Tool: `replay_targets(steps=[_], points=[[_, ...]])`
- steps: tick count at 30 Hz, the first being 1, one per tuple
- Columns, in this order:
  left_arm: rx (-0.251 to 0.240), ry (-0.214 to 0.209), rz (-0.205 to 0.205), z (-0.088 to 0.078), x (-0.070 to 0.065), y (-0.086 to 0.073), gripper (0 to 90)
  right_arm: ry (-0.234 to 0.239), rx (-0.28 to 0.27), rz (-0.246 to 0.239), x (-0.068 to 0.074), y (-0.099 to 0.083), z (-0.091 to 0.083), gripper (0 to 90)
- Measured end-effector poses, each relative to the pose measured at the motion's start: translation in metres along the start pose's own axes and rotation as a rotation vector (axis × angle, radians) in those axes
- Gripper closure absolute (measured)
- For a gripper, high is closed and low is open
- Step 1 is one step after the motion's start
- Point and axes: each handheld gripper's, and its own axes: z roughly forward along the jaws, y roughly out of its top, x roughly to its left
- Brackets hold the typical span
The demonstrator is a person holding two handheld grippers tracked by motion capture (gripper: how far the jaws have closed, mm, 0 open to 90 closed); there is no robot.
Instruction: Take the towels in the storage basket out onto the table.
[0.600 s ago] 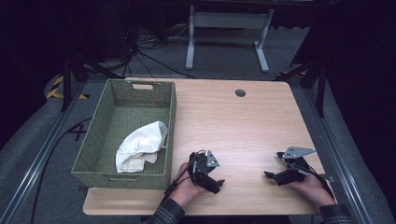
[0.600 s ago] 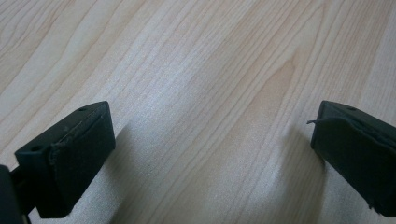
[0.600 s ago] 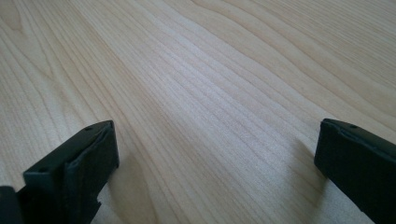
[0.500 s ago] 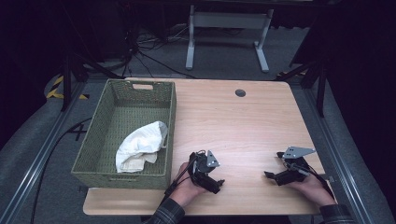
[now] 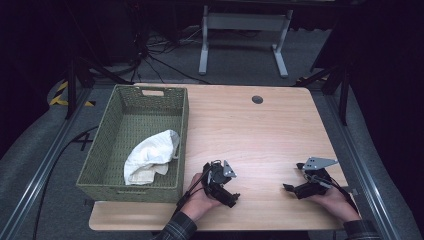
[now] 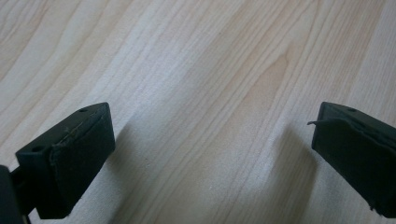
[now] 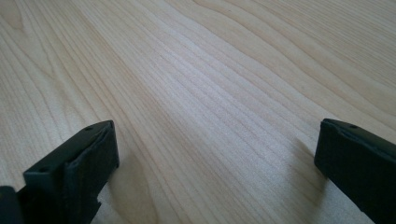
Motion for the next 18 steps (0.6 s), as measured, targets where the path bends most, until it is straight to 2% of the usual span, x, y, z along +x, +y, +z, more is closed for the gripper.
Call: replay_targets(steps=[5,8,14,18], points=[[-0.001,0.008,-0.016,-0.004,0.002,-0.001,0.0,0.000,0.000,0.000,0.000,0.000,0.000,0.0],[0.007,0.014,-0.006,-0.006,0.002,0.000,0.0,0.001,0.001,0.000,0.000,0.000,0.000,0.1],[-0.010,0.022,-0.016,-0.011,0.005,0.002,0.0,0.001,0.001,0.001,0.000,0.000,0.000,0.1],[-0.003,0.026,-0.014,-0.014,0.006,0.003,0.0,0.000,0.001,0.001,0.000,0.000,0.000,0.1]])
